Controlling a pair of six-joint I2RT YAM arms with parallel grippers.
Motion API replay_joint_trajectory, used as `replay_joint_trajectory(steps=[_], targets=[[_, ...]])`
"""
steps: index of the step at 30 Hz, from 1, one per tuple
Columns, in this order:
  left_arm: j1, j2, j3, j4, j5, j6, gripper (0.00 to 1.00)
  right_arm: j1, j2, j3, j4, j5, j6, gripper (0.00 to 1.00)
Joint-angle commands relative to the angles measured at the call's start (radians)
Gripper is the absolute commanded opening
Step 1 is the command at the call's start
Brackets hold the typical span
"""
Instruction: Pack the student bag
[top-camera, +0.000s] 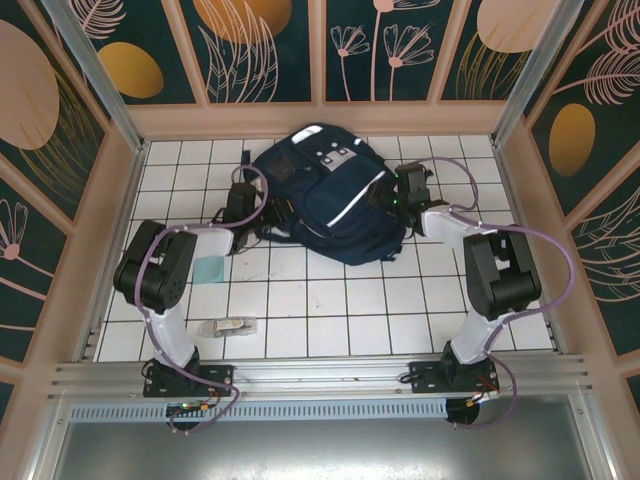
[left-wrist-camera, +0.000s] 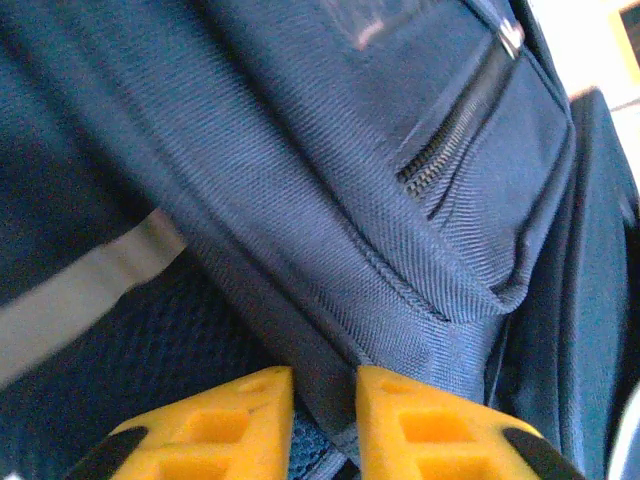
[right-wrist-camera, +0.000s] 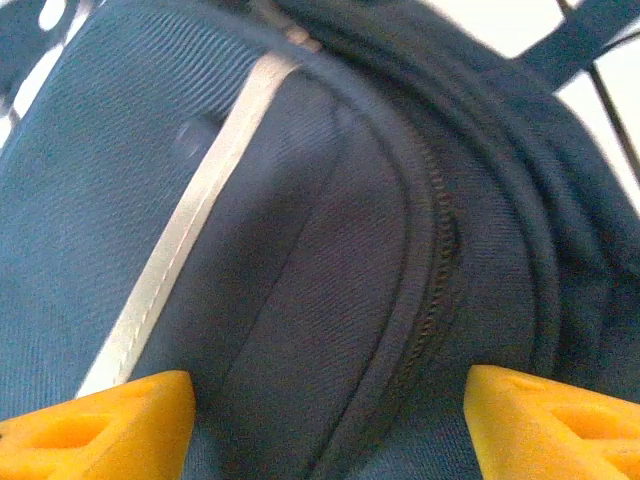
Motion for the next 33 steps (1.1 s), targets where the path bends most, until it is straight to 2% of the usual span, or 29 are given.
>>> replay_joint_trajectory(steps=[1,4,5,9,14,18,22,27,31,33], targets=[[-0.076,-0.055,-0.073,-0.038,0.046,-0.060,0.38,-0.027,0.057,0.103,-0.025,0.013,-0.044,0.72],[-0.082,-0.115,-0.081,-0.061,0.030,-0.087,0.64,-0.036,0.037,0.139,-0.075,0.066,-0.065,0.76],[-0.082,-0.153,-0.070,-0.086,0.012,-0.083,0.68,-0.037,0.017,0.140,-0.096,0.097,-0.075,0.78],[-0.082,-0.227,-0.030,-0.155,-0.063,-0.069,0.72,-0.033,-0.104,0.093,-0.184,0.199,-0.096,0.84],[-0.080,-0.253,-0.005,-0.191,-0.170,-0.067,0.84,0.027,-0.307,-0.050,-0.251,0.204,-0.025,0.82],[-0.076,-0.202,0.019,-0.221,-0.263,-0.053,0.87,0.151,-0.421,-0.155,-0.228,0.173,0.099,0.76],[-0.067,-0.126,0.039,-0.209,-0.285,-0.072,0.87,0.296,-0.427,-0.213,-0.145,0.122,0.227,0.70],[-0.066,-0.016,0.039,-0.136,-0.246,-0.123,0.83,0.423,-0.299,-0.228,0.022,0.084,0.302,0.62],[-0.067,0.002,-0.007,-0.028,-0.195,-0.191,0.79,0.456,-0.154,-0.185,0.129,0.079,0.318,0.49],[-0.067,0.001,-0.024,-0.002,-0.184,-0.214,0.79,0.461,-0.091,-0.155,0.149,0.052,0.315,0.46]])
